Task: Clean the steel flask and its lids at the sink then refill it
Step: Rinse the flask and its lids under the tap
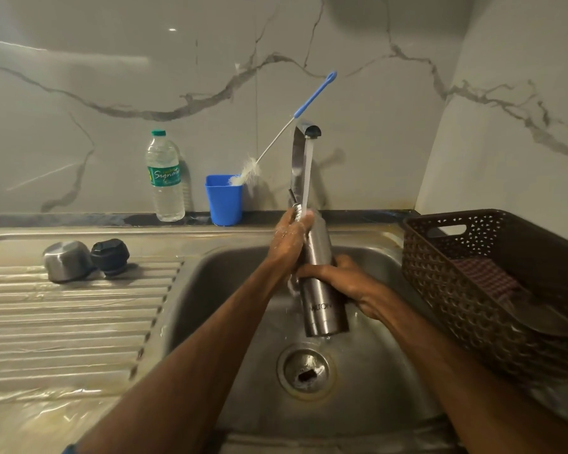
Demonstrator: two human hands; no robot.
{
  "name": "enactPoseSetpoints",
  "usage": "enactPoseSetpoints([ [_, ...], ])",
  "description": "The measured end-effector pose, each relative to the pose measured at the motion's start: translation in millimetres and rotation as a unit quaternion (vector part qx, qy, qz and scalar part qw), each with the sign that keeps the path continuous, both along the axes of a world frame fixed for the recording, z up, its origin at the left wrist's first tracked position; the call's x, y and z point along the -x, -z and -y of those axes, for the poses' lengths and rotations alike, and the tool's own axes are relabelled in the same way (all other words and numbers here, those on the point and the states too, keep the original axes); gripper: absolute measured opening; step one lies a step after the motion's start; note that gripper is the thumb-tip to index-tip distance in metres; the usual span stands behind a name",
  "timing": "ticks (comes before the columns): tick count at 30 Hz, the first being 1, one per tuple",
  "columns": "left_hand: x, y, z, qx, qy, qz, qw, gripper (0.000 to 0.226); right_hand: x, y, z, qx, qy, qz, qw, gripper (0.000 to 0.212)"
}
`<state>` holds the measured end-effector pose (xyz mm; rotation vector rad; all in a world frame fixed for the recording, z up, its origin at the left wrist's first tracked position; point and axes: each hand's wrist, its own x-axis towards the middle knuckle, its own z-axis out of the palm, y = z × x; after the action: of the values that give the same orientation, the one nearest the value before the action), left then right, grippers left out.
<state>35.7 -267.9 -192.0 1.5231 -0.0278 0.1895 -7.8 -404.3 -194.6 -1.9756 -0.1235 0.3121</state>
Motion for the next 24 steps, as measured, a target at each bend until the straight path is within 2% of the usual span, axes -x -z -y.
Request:
enactPoseSetpoints([
  [4, 4, -14, 3, -0.004, 0.034, 0.011, 0.999, 0.02, -5, 6, 1, -0.025, 0.004, -0.004, 1.0, 0.07],
  [7, 5, -20, 1, -0.015, 0.047, -0.002, 0.999, 0.03, -6, 6, 3, -0.05, 0.009, 0.002, 0.999, 0.08],
  [10, 4, -22, -5, -0.046, 0.039, -0.004, 0.998, 0.026, -5, 2, 3, -0.052, -0.002, 0.012, 0.999, 0.077],
  [12, 4, -22, -12, -0.041, 0.024, -0.008, 0.999, 0.021, -3, 0, 3, -0.031, -0.021, 0.007, 0.999, 0.071],
  [16, 3, -17, -28, 0.026, -0.005, -0.048, 0.999, 0.023, 2, -1, 0, 0.043, -0.054, -0.001, 0.998, 0.053],
  [19, 5, -13, -33, 0.061, -0.011, -0.073, 0.995, 0.02, 3, -2, 0, 0.073, -0.048, 0.004, 0.996, 0.066],
  [21, 5, -13, -30, 0.044, -0.014, -0.07, 0.996, 0.017, 1, -3, 3, 0.058, -0.046, -0.011, 0.997, 0.076],
  [24, 4, -10, -24, -0.04, -0.002, -0.066, 0.997, 0.022, 3, -5, 9, 0.0, -0.039, -0.038, 0.999, 0.08],
])
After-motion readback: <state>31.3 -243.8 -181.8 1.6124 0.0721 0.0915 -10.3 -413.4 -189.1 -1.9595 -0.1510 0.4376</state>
